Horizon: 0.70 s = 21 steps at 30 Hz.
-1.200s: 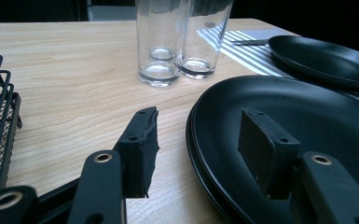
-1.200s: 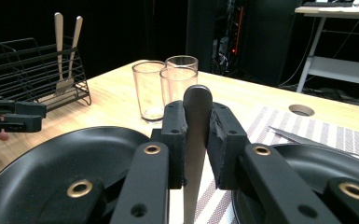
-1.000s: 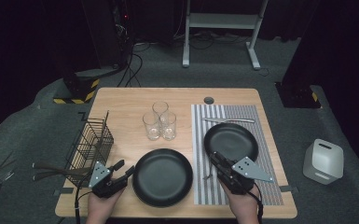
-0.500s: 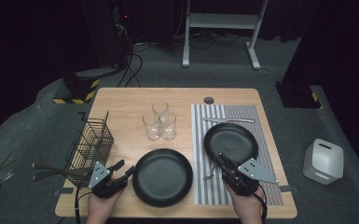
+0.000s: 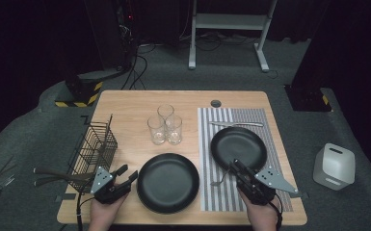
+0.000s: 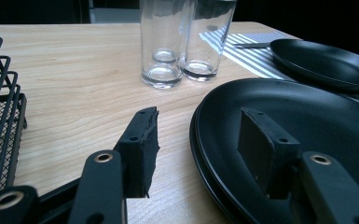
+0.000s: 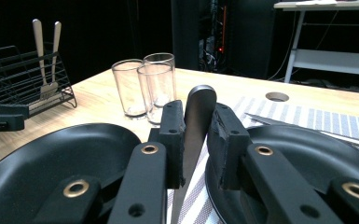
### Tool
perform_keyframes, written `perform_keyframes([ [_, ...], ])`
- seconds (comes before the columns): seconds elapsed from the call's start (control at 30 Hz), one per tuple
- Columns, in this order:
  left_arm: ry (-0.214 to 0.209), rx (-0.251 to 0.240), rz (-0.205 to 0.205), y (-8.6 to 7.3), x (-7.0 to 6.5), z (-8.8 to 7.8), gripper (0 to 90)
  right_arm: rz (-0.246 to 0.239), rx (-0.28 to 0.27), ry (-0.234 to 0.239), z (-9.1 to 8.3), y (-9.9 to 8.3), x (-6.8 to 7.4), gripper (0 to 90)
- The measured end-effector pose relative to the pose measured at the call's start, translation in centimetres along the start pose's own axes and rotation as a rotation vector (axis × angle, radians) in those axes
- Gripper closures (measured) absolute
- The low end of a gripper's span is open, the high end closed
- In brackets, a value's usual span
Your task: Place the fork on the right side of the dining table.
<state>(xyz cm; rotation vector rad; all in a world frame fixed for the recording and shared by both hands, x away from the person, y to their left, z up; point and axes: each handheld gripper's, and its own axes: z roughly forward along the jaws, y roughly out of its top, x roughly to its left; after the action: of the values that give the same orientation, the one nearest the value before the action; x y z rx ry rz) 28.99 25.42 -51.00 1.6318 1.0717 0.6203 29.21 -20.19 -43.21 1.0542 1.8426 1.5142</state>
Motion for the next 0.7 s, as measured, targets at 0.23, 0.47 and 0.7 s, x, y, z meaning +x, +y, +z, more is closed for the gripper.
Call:
perform_keyframes([
  [0.23,-0.003,0.006,0.001,0.0,-0.1,0.1,48.0,0.023,-0.006,-0.015,-0.6,-0.5,-0.7,76.0],
  [0.47,-0.003,0.008,0.001,-0.1,-0.1,0.1,48.0,0.027,-0.007,-0.03,-0.9,-0.8,-1.1,76.0],
  [0.7,-0.003,0.007,0.001,-0.1,-0.1,0.1,48.0,0.027,-0.001,-0.042,-1.1,-1.1,-1.2,77.0],
])
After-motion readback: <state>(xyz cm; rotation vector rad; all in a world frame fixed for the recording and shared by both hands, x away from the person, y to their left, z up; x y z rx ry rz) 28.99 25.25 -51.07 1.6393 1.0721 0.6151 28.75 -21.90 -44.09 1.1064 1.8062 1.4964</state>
